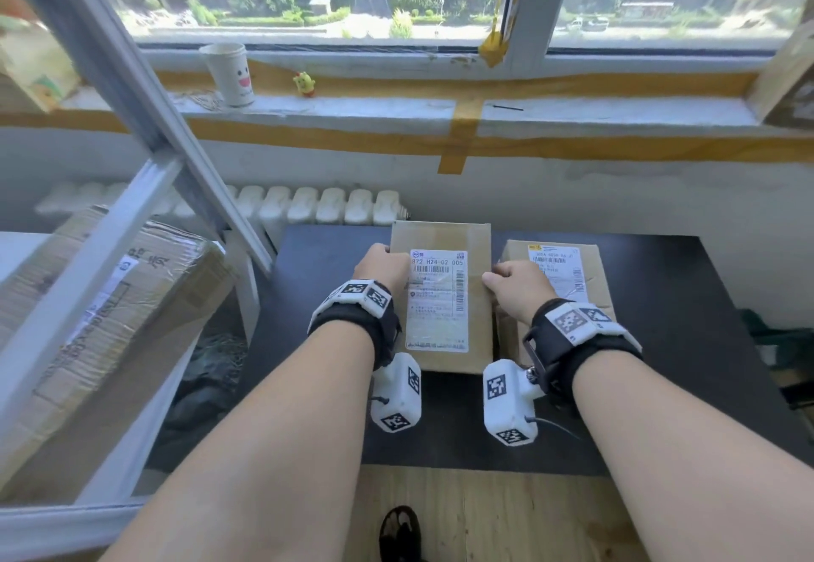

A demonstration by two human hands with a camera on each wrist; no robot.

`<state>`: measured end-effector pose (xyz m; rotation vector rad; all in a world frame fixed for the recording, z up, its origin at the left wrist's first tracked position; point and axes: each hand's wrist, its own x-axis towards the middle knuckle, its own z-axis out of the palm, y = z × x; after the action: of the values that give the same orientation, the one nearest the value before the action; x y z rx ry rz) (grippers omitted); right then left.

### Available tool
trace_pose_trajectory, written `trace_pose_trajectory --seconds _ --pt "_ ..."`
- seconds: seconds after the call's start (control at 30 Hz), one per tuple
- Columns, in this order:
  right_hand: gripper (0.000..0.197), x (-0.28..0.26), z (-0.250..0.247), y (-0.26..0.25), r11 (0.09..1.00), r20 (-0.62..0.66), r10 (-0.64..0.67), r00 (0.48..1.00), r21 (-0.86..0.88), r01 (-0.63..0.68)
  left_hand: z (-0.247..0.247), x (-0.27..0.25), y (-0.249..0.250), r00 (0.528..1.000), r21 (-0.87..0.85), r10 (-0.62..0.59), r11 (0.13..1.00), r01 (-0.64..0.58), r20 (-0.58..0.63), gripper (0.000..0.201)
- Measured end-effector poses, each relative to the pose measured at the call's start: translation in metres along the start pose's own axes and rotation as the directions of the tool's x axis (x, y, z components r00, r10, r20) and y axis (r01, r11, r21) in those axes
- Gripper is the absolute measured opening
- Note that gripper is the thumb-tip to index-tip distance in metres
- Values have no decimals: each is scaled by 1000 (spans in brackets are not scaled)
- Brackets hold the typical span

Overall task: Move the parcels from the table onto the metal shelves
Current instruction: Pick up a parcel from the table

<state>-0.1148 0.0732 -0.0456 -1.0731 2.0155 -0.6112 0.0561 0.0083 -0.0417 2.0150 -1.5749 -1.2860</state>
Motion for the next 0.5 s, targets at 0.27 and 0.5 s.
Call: trace_pose_trajectory --seconds 0.27,0.5 --pt "18 -34 -20 -6 976 -53 -85 995 198 94 -13 -39 3 999 -266 -28 964 18 -32 27" --pt "28 -53 -29 -4 958 -10 -65 998 279 66 -15 -55 -4 999 -380 -13 925 -3 -39 89"
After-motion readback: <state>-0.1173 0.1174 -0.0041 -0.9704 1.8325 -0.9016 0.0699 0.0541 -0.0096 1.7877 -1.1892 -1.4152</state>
